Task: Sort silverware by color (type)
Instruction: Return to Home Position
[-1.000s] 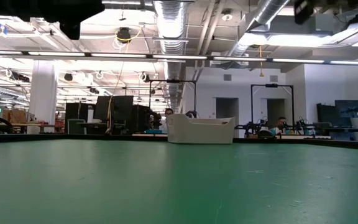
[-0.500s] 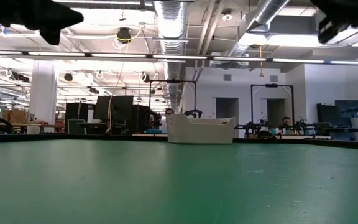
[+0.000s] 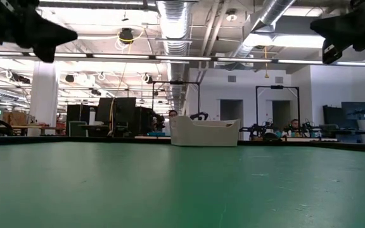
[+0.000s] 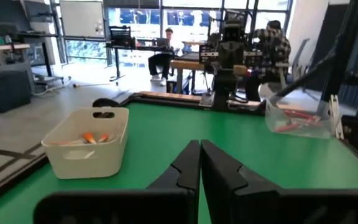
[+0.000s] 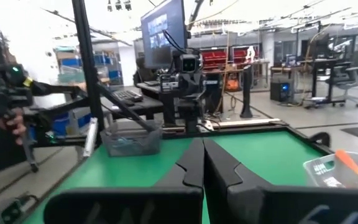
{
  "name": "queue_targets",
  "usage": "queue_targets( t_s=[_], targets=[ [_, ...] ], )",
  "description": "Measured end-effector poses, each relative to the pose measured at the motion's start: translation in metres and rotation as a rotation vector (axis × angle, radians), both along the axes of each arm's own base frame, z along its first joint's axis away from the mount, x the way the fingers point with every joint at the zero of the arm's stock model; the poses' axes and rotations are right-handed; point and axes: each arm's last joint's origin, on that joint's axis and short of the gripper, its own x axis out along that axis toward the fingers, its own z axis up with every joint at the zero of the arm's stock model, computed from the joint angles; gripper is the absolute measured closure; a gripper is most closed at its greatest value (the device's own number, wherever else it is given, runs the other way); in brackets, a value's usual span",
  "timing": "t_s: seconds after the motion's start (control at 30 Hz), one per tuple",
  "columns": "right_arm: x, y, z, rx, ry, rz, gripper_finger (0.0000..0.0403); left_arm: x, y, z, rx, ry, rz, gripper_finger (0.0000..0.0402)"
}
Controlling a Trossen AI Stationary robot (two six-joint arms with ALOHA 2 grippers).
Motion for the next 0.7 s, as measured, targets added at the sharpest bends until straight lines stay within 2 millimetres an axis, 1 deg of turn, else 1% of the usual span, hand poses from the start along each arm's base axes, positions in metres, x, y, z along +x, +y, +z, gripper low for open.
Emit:
queue_targets(
  t_s=[0.1,0.2,0.3,0.43,0.57,0.6,0.7],
  targets=[
    [0.000,-0.001,0.000,-0.040,0.004,-0.021,0.0387,-0.002,0.001,-0.009,-0.012,-0.017,0.000,0.0400],
    [0.001,-0.003,-0.003,-0.071,0.007,-0.043,0.0387,-0.002,0.001,-0.012,0.020,0.008,0.008,0.0400],
    [0.003,-0.005,-0.007,-0.062,0.017,-0.064,0.0387,-0.002,0.001,-0.016,0.029,0.047,0.012,0.0400],
    [0.004,-0.006,-0.011,-0.046,0.025,-0.051,0.0387,-0.002,0.000,-0.019,-0.004,0.071,0.000,0.0400],
    [0.006,-0.006,-0.016,-0.068,0.027,-0.057,0.0387,0.002,-0.001,-0.033,-0.033,0.103,0.002,0.0400],
    [0.006,-0.006,-0.018,-0.067,0.023,-0.059,0.0387,0.003,-0.001,-0.037,-0.044,0.097,0.004,0.0400],
    [0.009,-0.007,-0.025,-0.065,0.007,-0.069,0.0387,0.005,-0.002,-0.035,-0.045,0.049,0.010,0.0400]
  ],
)
